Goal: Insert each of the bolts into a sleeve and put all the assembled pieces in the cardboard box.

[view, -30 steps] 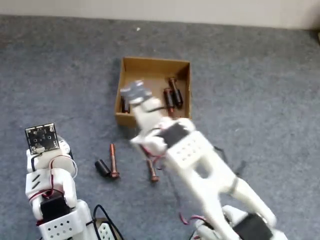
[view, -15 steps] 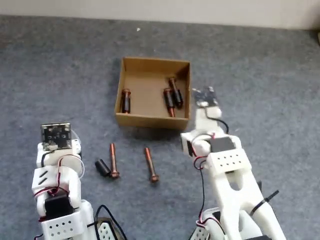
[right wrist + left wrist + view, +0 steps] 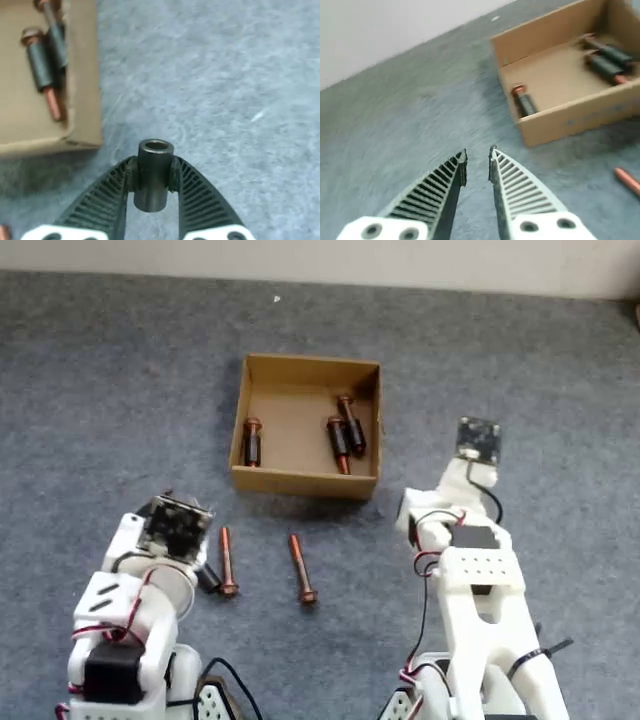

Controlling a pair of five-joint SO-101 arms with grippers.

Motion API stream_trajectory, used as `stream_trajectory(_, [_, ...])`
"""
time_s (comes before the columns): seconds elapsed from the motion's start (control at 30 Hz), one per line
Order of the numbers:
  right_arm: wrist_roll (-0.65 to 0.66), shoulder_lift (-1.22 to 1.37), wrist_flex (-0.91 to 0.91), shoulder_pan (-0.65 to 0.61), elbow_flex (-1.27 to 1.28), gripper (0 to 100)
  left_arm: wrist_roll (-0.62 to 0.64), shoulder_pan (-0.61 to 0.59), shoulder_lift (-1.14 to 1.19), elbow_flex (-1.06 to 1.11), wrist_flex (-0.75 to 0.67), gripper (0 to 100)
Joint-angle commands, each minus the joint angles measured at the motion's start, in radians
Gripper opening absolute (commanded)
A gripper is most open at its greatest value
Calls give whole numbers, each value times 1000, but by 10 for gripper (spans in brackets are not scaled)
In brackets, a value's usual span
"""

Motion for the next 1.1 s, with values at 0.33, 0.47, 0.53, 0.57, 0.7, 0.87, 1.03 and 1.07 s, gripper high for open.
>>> stream_trajectory(0.33, [-34, -36, -35, 97, -12, 5, -433, 117, 707, -358, 38, 107])
stream_trajectory(0.47, [-34, -36, -35, 102, -12, 5, -586, 119, 840, -375, 35, 172])
stream_trajectory(0.53, [-34, -36, -35, 120, -12, 5, -655, 127, 895, -375, 31, 181])
stream_trajectory(0.57, [-34, -36, -35, 131, -12, 5, -697, 139, 918, -377, 31, 181])
stream_trajectory(0.7, [-34, -44, -35, 165, -12, 5, -789, 209, 997, -377, 32, 181])
stream_trajectory(0.87, [-32, -44, -35, 203, -13, 5, -822, 334, 1079, -418, 35, 181])
stream_trajectory(1.03, [-29, -44, -35, 205, -13, 5, -893, 427, 1219, -490, 37, 181])
stream_trajectory(1.07, [-29, -45, -35, 205, -13, 5, -904, 443, 1251, -507, 37, 181])
